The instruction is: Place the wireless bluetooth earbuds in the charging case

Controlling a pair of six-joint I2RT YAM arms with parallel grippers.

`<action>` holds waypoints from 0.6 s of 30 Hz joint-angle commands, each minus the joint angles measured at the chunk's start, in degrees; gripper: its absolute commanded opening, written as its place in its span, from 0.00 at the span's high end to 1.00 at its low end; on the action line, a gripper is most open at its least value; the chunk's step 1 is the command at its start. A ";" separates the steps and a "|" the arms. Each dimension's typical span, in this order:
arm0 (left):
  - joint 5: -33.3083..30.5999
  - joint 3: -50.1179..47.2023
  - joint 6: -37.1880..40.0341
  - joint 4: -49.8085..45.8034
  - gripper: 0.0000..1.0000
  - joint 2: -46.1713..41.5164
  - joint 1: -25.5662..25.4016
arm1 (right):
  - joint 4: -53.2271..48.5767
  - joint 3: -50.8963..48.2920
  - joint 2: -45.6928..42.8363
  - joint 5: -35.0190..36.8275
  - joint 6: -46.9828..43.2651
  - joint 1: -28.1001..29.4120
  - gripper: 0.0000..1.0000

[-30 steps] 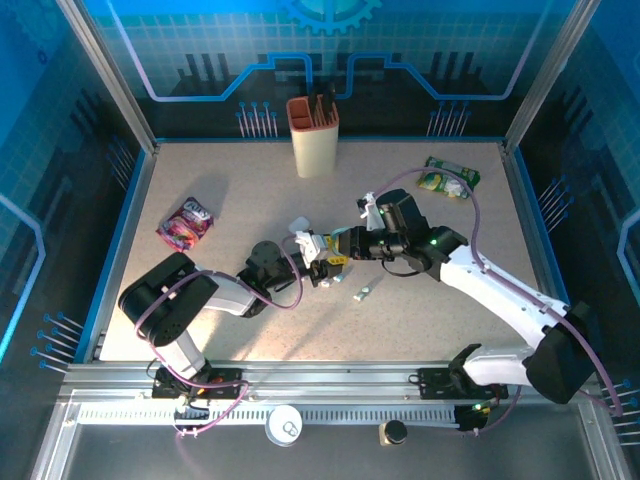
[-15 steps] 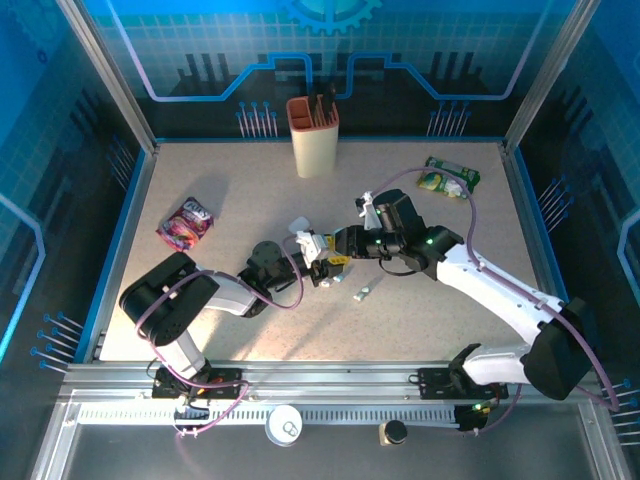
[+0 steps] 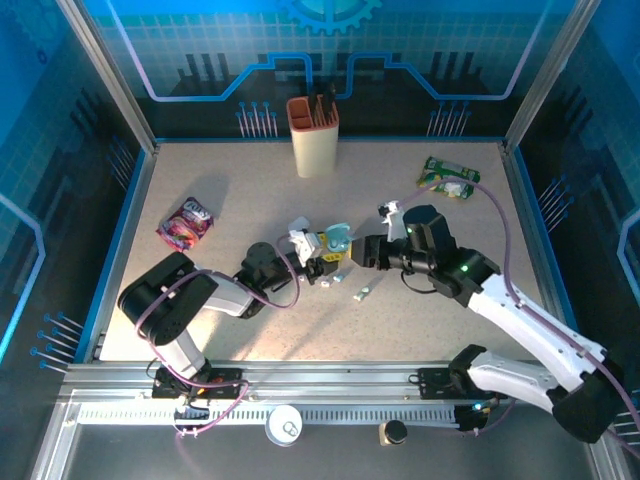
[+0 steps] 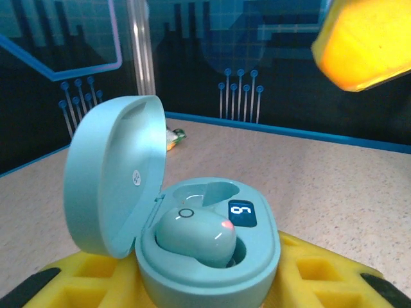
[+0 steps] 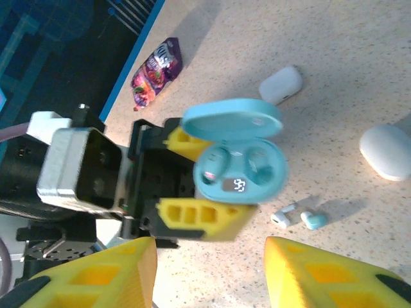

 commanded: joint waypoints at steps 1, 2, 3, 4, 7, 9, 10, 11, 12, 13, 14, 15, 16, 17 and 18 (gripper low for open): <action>-0.72 -3.07 -0.85 3.24 0.61 -3.95 2.27 | 2.32 -4.32 1.03 2.03 1.63 -2.14 0.53; -0.82 -4.22 -1.00 3.25 0.61 -4.95 2.89 | 3.53 -5.07 1.75 2.03 2.56 -2.52 0.53; -0.97 -5.25 -1.34 3.19 0.61 -6.13 3.68 | 4.40 -5.82 2.92 2.23 4.16 -2.96 0.53; -1.17 -6.00 -1.62 3.17 0.61 -7.12 4.35 | 4.85 -6.25 4.21 2.50 5.86 -3.43 0.54; -0.97 -8.32 -2.55 2.59 0.61 -10.77 6.33 | 8.62 -7.82 10.16 1.99 10.86 -3.99 0.54; -0.70 -8.82 -1.76 0.09 0.61 -12.97 6.51 | 12.49 -8.47 14.53 0.44 13.62 -3.42 0.55; -0.63 -8.95 -1.40 -1.09 0.61 -13.71 6.51 | 13.92 -8.54 16.47 0.20 14.71 -2.91 0.56; -0.62 -9.01 -1.09 -1.96 0.61 -14.38 6.51 | 15.39 -8.58 18.44 0.31 15.68 -2.09 0.57; -0.69 -9.19 -0.99 -2.21 0.61 -14.88 6.53 | 16.79 -8.58 20.27 0.52 16.49 -1.19 0.57; -0.69 -9.36 -1.05 -2.18 0.61 -15.11 6.58 | 18.01 -8.46 21.83 0.54 17.02 -0.49 0.58; -0.60 -9.43 -1.10 -2.00 0.61 -15.22 6.57 | 19.30 -8.42 23.67 0.56 17.60 0.22 0.58; -0.39 -9.40 -1.14 -2.00 0.61 -15.28 6.62 | 20.42 -8.32 25.52 0.54 18.19 0.76 0.59; -0.28 -9.28 -1.23 -2.00 0.61 -15.22 6.55 | 21.44 -8.27 27.05 0.45 18.82 1.23 0.60; -0.04 -9.16 -1.24 -2.13 0.61 -15.21 6.55 | 22.57 -8.22 28.58 0.41 19.36 1.68 0.60; 0.17 -9.05 -1.24 -2.31 0.61 -15.29 6.53 | 23.64 -8.14 30.09 0.24 20.11 2.08 0.61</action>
